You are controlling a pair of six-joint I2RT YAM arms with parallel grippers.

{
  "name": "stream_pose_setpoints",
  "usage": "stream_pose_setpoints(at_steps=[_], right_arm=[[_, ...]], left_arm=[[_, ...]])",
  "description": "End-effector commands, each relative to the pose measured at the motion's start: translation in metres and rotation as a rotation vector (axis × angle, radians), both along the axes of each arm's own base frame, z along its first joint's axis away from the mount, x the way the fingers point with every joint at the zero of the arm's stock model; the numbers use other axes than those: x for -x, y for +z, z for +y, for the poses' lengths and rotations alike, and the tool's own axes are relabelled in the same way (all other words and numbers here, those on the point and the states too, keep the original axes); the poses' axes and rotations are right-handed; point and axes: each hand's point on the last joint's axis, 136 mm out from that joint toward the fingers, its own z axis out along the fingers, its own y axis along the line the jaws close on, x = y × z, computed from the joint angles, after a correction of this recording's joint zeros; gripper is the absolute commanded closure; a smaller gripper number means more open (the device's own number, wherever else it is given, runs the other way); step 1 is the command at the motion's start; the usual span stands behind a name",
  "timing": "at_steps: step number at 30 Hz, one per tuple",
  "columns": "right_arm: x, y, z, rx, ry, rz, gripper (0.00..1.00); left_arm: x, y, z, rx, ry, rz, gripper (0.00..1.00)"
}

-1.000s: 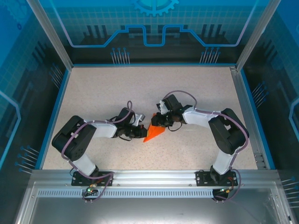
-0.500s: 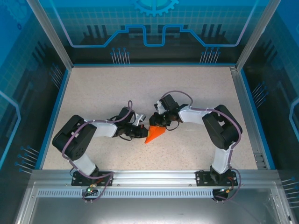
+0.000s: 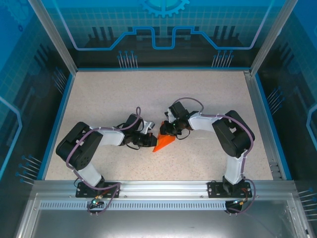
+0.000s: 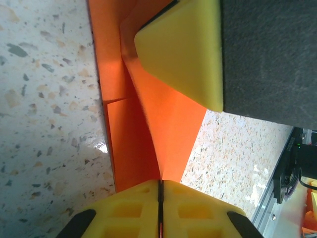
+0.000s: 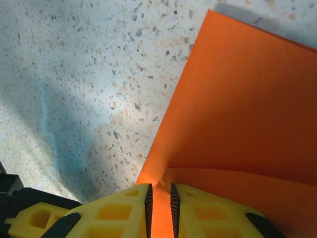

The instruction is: Fold a paper plane with a square sheet of paper (pick it up from the middle)

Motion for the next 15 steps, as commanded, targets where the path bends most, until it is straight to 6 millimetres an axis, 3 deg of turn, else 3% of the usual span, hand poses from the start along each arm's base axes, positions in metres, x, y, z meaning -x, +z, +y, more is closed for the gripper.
stream_pose_setpoints(at_steps=[1, 9, 15], right_arm=[[-0.002, -0.007, -0.001, 0.018, 0.003, 0.009, 0.8], [-0.004, 0.013, 0.011, -0.062, 0.037, -0.024, 0.79], [-0.01, 0.021, 0.003, -0.051, -0.002, -0.053, 0.77]], left_arm=[[0.004, -0.01, 0.006, -0.022, -0.008, 0.029, 0.93], [0.003, -0.015, 0.01, -0.032, 0.045, 0.045, 1.0], [0.001, -0.018, 0.014, -0.022, 0.079, 0.074, 1.0]])
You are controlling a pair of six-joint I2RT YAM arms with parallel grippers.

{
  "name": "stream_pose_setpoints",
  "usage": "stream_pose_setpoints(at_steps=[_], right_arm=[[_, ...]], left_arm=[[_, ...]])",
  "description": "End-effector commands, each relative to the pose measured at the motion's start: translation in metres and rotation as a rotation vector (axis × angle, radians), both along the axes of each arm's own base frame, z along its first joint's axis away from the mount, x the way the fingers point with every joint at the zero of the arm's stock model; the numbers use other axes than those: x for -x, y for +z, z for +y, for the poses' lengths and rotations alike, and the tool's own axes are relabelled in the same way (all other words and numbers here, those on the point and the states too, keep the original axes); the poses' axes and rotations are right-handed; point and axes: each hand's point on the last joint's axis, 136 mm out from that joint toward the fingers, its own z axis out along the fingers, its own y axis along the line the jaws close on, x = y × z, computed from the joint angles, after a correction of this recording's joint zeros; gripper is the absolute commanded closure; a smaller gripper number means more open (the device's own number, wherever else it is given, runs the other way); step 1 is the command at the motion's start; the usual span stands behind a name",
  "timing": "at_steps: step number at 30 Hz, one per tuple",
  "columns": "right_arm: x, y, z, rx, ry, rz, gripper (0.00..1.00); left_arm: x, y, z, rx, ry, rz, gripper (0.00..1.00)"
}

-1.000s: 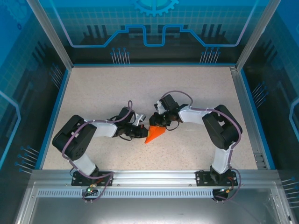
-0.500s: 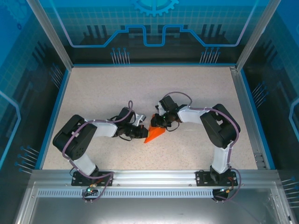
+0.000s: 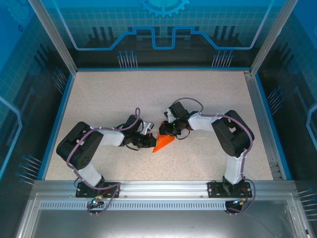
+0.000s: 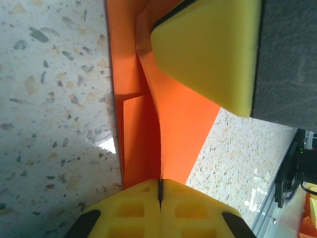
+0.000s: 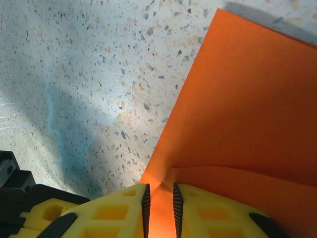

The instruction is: Fold a paper plane with a square sheet of paper (pick it up from the middle)

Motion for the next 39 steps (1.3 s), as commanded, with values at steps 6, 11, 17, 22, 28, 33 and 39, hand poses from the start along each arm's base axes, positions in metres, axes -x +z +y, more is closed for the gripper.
stream_pose_setpoints(at_steps=[6, 11, 17, 22, 28, 33, 39], right_arm=[[-0.016, 0.031, -0.011, -0.021, -0.067, -0.092, 0.74], [-0.011, 0.033, -0.005, -0.043, -0.043, -0.078, 0.74], [-0.002, 0.028, 0.014, -0.038, 0.029, -0.053, 0.74], [-0.005, 0.012, 0.012, -0.011, 0.013, -0.025, 0.75], [-0.01, -0.007, -0.005, 0.08, -0.029, -0.017, 0.77], [-0.01, -0.011, -0.008, 0.065, -0.04, -0.006, 0.77], [-0.008, -0.016, -0.007, 0.063, -0.036, 0.008, 0.78]], left_arm=[[-0.001, -0.009, 0.01, 0.017, 0.042, 0.066, 1.0], [-0.002, -0.008, 0.009, 0.023, 0.038, 0.069, 1.0], [-0.003, -0.008, 0.007, 0.035, 0.03, 0.081, 1.0], [-0.004, -0.005, 0.005, 0.048, 0.025, 0.08, 1.0], [-0.005, 0.0, 0.004, 0.048, 0.02, 0.061, 0.95], [0.001, 0.0, 0.009, 0.029, 0.005, 0.054, 0.85], [0.007, -0.003, 0.012, 0.02, 0.01, 0.059, 0.85]])
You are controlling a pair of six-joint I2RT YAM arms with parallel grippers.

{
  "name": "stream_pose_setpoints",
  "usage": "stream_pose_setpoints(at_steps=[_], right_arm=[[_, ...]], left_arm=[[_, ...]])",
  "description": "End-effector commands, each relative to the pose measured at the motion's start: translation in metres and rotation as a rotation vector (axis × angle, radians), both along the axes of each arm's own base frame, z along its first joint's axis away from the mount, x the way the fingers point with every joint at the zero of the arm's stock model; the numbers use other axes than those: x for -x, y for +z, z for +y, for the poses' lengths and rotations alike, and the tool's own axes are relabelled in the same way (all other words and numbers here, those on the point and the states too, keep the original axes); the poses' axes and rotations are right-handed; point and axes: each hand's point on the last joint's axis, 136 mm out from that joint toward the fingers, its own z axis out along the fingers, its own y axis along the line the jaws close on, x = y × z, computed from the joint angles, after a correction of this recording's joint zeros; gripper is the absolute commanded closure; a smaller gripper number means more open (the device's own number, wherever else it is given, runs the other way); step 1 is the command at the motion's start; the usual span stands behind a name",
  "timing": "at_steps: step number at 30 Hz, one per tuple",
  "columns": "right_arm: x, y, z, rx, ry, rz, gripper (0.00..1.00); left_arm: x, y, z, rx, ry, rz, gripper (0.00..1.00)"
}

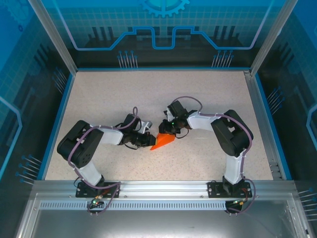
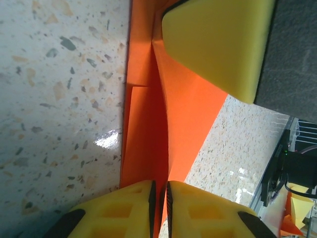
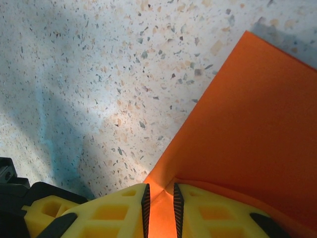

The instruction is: Fold a paper plane with a square sheet of paper (pick it up from the middle)

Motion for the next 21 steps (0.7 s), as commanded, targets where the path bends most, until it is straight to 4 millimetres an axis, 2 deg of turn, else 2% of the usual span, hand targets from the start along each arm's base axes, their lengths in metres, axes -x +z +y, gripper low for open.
stream_pose_setpoints(at_steps=[1, 7, 10, 18, 21], right_arm=[[0.001, -0.015, -0.008, 0.023, -0.009, 0.027, 0.78], [0.005, -0.02, -0.008, 0.027, 0.001, 0.037, 0.78], [0.006, -0.026, -0.011, 0.043, -0.005, 0.047, 0.78], [0.015, -0.049, -0.023, 0.122, -0.007, 0.089, 0.8], [0.017, -0.055, -0.027, 0.14, -0.006, 0.096, 0.8]], left_arm=[[0.01, -0.004, 0.008, -0.028, -0.003, 0.014, 0.86], [0.013, -0.011, 0.012, -0.048, 0.01, 0.031, 0.97], [0.014, -0.02, 0.017, -0.083, 0.033, 0.062, 1.0], [0.018, -0.033, 0.026, -0.136, 0.086, 0.12, 1.0], [0.02, -0.031, 0.026, -0.129, 0.088, 0.116, 0.93]])
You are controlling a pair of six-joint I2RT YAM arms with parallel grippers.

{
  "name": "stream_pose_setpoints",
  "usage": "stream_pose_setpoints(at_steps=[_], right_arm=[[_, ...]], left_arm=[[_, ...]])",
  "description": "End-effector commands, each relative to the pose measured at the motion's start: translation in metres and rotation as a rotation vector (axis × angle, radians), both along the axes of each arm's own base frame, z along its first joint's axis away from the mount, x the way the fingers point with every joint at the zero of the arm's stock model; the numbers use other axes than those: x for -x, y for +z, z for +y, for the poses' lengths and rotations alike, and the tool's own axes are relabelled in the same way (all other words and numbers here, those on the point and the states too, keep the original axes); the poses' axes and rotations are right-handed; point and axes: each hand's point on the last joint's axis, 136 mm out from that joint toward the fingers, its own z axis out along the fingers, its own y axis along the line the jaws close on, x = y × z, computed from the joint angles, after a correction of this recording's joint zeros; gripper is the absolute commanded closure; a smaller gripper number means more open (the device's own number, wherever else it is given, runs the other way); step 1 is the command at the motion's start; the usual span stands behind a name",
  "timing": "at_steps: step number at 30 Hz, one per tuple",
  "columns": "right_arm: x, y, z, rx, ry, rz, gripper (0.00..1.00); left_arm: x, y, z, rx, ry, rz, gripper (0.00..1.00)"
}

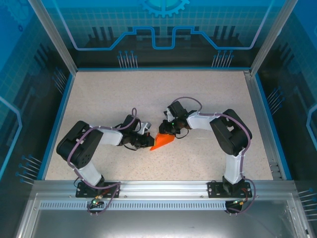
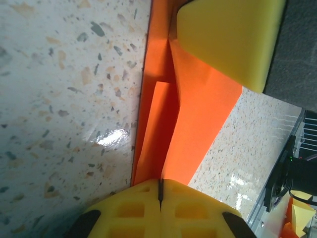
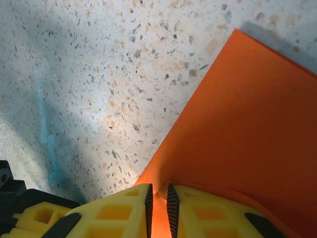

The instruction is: Fold a paper plane with a square sheet of paper (pick it up from the middle)

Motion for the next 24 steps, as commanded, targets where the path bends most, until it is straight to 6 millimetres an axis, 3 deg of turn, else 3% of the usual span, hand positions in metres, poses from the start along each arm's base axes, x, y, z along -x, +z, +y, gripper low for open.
stream_pose_setpoints(at_steps=[1, 8, 14, 17, 20, 24], right_arm=[[0.019, -0.049, -0.028, 0.147, -0.009, 0.089, 0.8], [0.022, -0.051, -0.03, 0.156, 0.011, 0.089, 0.81], [0.021, -0.051, -0.029, 0.155, 0.018, 0.089, 0.81], [0.023, -0.053, -0.03, 0.16, 0.023, 0.097, 0.81], [0.023, -0.054, -0.031, 0.163, 0.023, 0.097, 0.81], [0.024, -0.055, -0.031, 0.168, 0.025, 0.1, 0.81]], left_arm=[[0.018, -0.022, 0.02, -0.096, 0.051, 0.087, 0.91], [0.022, -0.008, 0.015, -0.064, 0.032, 0.063, 0.89], [0.026, -0.016, 0.019, -0.099, 0.038, 0.091, 1.0], [0.027, -0.021, 0.023, -0.122, 0.053, 0.108, 1.0], [0.028, -0.02, 0.026, -0.13, 0.056, 0.098, 0.91], [0.028, -0.012, 0.027, -0.134, 0.049, 0.074, 0.85]])
